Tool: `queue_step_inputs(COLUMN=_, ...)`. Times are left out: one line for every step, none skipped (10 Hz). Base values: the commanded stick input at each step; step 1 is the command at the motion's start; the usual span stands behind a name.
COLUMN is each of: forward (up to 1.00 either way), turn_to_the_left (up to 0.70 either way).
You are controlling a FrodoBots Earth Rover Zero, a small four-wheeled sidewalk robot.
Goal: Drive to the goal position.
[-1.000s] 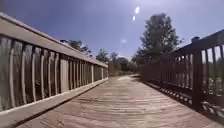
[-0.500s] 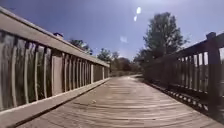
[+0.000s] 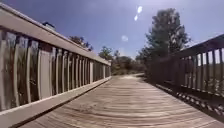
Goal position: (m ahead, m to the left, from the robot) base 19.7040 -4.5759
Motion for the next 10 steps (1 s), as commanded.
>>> queue_step_inputs(forward=0.70, turn_to_the_left=-0.35)
queue_step_inputs(forward=0.70, turn_to_the_left=-0.35)
queue_step_inputs(forward=0.70, turn_to_the_left=-0.35)
queue_step_inputs(forward=0.70, turn_to_the_left=-0.35)
queue_step_inputs(forward=0.70, turn_to_the_left=-0.35)
queue_step_inputs(forward=0.70, turn_to_the_left=-0.35)
queue_step_inputs(forward=0.70, turn_to_the_left=-0.06)
queue_step_inputs(forward=0.70, turn_to_the_left=0.00)
queue_step_inputs(forward=0.70, turn_to_the_left=0.00)
queue_step_inputs(forward=0.70, turn_to_the_left=0.00)
